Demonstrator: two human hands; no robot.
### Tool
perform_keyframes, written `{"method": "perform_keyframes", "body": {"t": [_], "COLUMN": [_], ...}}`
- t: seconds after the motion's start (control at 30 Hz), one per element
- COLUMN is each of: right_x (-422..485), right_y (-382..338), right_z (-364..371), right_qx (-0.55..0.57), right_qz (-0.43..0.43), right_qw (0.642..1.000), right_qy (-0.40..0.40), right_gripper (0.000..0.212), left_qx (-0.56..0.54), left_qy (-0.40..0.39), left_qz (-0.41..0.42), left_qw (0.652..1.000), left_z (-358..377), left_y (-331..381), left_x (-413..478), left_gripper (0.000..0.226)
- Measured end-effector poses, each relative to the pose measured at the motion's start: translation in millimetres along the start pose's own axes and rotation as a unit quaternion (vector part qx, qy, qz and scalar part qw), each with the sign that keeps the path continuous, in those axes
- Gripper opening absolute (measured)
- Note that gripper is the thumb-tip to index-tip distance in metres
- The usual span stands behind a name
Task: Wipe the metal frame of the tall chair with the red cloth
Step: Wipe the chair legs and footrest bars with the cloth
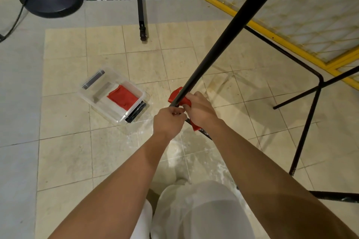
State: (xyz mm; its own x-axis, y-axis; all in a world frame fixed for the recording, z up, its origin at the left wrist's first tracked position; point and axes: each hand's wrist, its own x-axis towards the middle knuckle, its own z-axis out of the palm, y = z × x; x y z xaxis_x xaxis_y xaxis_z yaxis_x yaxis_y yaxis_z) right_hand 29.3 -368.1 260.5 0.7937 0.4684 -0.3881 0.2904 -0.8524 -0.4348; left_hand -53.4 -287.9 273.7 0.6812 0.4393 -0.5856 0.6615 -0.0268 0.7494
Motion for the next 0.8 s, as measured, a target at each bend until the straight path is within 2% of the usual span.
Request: {"method": "perform_keyframes", "body": {"t": [0.1, 0.27, 0.37, 0.6, 0.8], "right_x": [-6, 4, -5, -27, -52], "right_y": [2, -4, -10, -10, -6], "right_z": [-1, -4, 4, 8, 15], "right_qx": [-0.036, 0.005, -0.004, -0.044, -0.076], "right_qz": [-0.032, 0.040, 0.009, 0.015, -0.001], "right_qw": [0.999, 0.999, 1.000, 0.999, 0.997], "right_qy": [-0.003, 0.026, 0.001, 0.000, 0.004], "right_gripper": [0.039, 0.040, 0.041, 0.048, 0.046], "left_qx": [0.011, 0.020, 0.023, 0.003, -0.003], "left_qy": [0.017, 0.035, 0.044, 0.067, 0.081], "left_qz": [-0.008, -0.014, -0.014, -0.014, -0.005], "left_qw": [1.000, 0.999, 0.999, 0.998, 0.997], "left_z": [-5, -14, -19, -26, -24], "left_y": [-3, -5, -4, 1, 5], "left_x": [1, 4, 6, 6, 4], "left_gripper": [0.020, 0.016, 0.018, 0.021, 0.025]}}
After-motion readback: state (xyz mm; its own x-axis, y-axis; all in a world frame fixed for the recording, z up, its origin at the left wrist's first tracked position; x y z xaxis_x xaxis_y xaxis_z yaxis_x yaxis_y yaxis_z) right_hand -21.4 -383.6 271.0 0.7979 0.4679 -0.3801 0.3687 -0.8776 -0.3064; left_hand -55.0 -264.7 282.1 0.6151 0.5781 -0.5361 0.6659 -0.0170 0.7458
